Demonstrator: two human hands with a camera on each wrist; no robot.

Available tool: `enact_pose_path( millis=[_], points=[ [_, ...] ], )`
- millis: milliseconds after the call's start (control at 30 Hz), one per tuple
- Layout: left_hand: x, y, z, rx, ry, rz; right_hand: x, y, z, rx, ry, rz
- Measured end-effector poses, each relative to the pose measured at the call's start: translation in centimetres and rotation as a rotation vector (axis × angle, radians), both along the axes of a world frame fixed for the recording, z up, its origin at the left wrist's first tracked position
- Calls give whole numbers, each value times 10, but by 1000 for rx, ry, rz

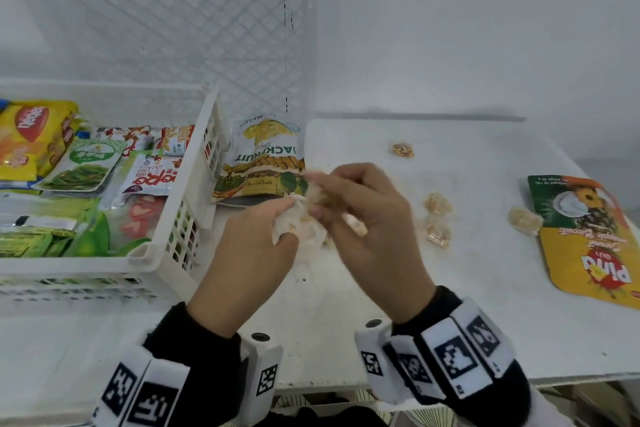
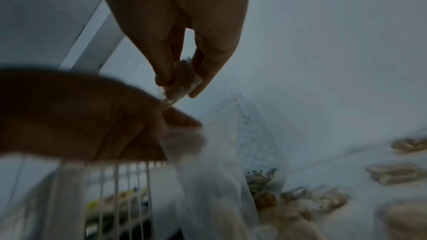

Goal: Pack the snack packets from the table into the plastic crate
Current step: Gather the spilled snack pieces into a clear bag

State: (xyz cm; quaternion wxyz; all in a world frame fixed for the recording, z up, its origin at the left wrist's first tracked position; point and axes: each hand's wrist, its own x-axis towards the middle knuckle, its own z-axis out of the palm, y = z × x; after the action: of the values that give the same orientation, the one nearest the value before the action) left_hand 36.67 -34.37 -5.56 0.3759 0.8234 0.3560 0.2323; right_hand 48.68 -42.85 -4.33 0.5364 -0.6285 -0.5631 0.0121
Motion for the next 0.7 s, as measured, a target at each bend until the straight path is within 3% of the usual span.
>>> enact_pose_path(
  millis=[200, 334, 534, 700],
  points=[
    [2, 0, 5, 9, -60, 19, -14, 11, -14, -67, -333, -127],
    [1, 2, 3, 18, -31, 46, -18, 12, -20, -228, -513, -122],
    [2, -2, 2, 87, -29, 8, -19, 16, -24, -289, -502, -66],
    [0, 1, -5, 91, -36, 19, -21, 22, -22, -501, -614, 17]
  ],
)
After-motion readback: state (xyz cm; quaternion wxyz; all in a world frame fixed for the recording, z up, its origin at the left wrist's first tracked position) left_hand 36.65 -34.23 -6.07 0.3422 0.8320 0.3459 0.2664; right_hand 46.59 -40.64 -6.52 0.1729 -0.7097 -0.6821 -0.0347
